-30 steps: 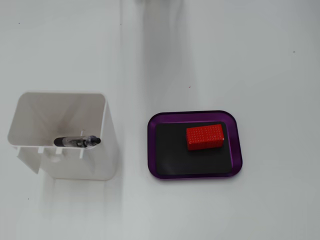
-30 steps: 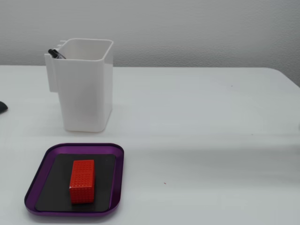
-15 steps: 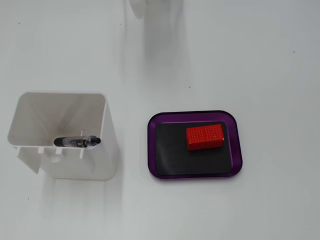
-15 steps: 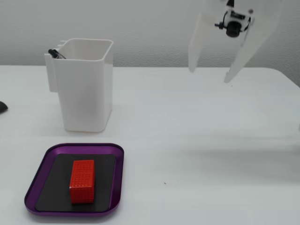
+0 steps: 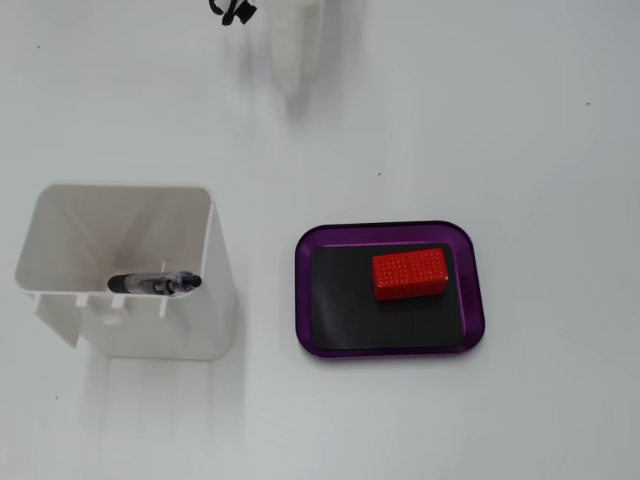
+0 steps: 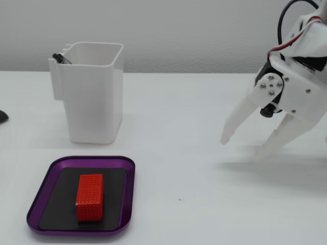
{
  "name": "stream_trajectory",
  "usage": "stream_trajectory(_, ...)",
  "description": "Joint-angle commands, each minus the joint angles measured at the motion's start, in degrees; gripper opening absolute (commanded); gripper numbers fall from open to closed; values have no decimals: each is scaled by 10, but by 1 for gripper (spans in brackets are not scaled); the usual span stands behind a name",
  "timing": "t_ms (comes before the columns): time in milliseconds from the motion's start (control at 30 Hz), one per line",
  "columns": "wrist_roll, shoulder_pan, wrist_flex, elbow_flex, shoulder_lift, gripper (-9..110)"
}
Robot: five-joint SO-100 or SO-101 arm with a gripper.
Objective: Pick up the pen and put it in the pen holder.
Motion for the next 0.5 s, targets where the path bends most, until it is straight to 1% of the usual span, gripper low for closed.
stream_trajectory(0, -4, -4, -5, 62, 114, 15)
stream_trajectory(100, -3, -4, 11, 120, 207, 15)
stream_trajectory(233, -2, 2, 90, 153, 319, 15)
stream_trajectory(367, -2, 1, 125, 151, 312, 14)
stream_trajectory(400, -2, 1, 126, 151, 302, 12)
stream_trajectory(467, -2, 1, 126, 151, 294, 4)
